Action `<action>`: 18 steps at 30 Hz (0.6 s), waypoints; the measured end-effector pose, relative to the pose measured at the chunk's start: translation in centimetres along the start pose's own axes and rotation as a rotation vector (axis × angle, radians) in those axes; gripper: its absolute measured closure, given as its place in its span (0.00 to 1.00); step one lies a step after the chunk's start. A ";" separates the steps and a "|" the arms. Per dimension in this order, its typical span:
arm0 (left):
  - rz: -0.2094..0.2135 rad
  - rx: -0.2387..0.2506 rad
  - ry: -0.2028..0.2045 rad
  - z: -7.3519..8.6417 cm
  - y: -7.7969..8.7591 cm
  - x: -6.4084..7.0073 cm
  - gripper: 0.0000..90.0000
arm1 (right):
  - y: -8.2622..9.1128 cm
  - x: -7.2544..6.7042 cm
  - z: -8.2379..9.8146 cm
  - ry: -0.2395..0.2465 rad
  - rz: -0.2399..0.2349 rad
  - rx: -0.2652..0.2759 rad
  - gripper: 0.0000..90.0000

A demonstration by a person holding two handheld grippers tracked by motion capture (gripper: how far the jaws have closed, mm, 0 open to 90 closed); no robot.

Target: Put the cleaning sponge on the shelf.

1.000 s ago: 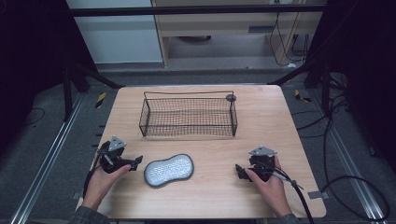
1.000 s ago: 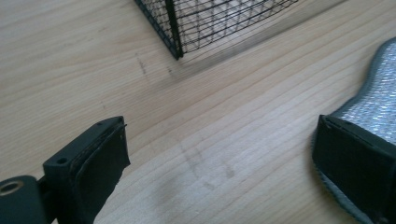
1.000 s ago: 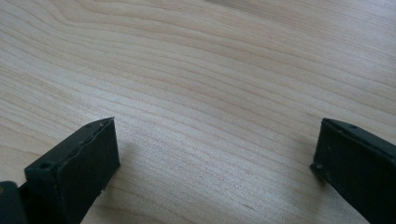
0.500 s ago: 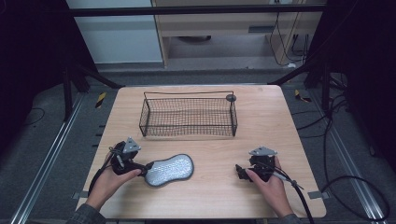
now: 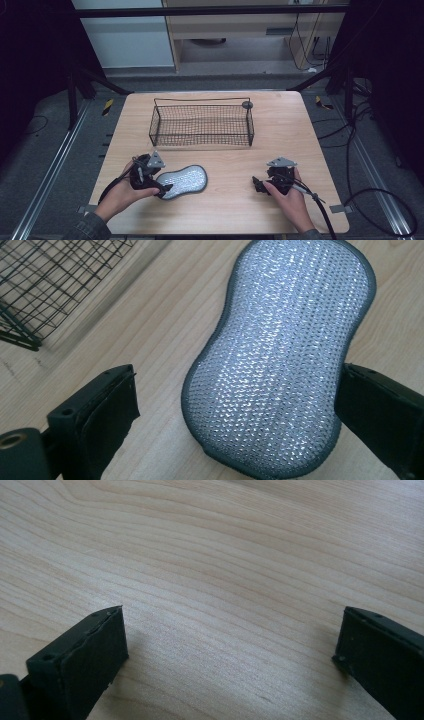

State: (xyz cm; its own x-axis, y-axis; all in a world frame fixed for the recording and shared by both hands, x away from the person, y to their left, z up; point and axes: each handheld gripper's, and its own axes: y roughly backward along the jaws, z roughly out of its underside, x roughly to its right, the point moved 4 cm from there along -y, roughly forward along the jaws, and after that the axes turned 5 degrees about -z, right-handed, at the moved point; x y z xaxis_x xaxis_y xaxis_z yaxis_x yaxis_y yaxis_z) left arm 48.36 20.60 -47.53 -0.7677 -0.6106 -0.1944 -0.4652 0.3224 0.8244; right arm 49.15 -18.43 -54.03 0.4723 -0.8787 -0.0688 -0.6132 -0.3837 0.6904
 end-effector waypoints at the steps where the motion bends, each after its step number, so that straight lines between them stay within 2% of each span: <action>1: 0.001 -0.007 -0.009 -0.1 0.0 0.1 0.04 | -0.1 0.1 0.0 0.018 0.008 0.003 0.00; 5: 0.013 -0.031 -0.044 -0.5 -0.2 0.3 0.04 | 0.0 0.0 0.0 0.007 0.000 0.002 0.00; 18: 0.038 -0.078 -0.102 -2.9 -0.4 0.2 0.03 | 0.0 0.0 0.0 0.011 0.002 0.004 0.00</action>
State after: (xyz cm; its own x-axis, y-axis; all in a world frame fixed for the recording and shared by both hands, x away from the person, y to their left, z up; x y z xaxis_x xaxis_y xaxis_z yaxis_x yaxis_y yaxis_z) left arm 49.69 18.25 -46.39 -0.8268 -0.5211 -0.2119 -0.4022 0.2843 0.8703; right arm 49.16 -18.47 -54.08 0.4782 -0.8762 -0.0594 -0.6165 -0.3831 0.6879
